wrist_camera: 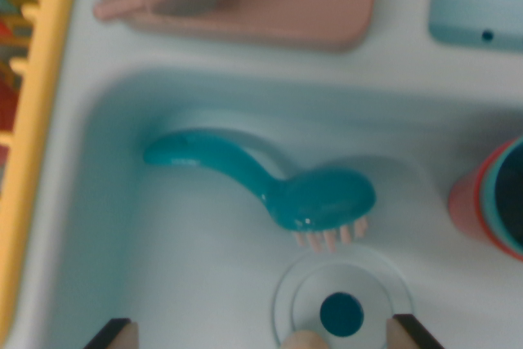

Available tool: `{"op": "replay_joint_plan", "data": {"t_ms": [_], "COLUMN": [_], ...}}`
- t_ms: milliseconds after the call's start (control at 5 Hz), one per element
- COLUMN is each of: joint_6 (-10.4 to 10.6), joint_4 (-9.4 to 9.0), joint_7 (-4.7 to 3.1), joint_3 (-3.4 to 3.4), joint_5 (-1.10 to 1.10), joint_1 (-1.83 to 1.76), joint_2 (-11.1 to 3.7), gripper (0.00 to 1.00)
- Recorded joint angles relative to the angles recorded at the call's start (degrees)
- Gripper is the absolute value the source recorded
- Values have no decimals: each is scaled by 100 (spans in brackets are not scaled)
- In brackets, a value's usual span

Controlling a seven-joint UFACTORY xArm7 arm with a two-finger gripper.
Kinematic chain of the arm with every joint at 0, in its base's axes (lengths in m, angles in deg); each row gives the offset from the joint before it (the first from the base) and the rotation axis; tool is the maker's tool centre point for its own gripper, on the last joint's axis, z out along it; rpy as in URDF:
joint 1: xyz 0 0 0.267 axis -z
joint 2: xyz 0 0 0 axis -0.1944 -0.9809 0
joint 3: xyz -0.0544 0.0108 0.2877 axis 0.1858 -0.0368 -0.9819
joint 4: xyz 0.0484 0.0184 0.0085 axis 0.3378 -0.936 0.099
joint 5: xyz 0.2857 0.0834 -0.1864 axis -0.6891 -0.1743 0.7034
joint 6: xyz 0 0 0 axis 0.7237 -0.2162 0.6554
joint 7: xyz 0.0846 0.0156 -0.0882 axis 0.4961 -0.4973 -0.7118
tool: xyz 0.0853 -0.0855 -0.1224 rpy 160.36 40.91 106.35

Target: Pick detergent from the sink

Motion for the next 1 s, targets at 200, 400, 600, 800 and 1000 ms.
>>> {"op": "replay_joint_plan", "data": {"t_ms": [200, 400, 600, 800, 1000], "joint_6": [161, 161, 308, 308, 430], "joint_4": [-162, -162, -311, -311, -433], "joint_7": [-85, -85, -162, -162, -226], "joint_3": [15, 15, 28, 28, 40], "joint_5": [-30, -30, -57, -57, -79], "joint_1": [1, 1, 2, 2, 3], "joint_2": [9, 9, 17, 17, 24], "gripper": [0, 0, 0, 0, 0]}}
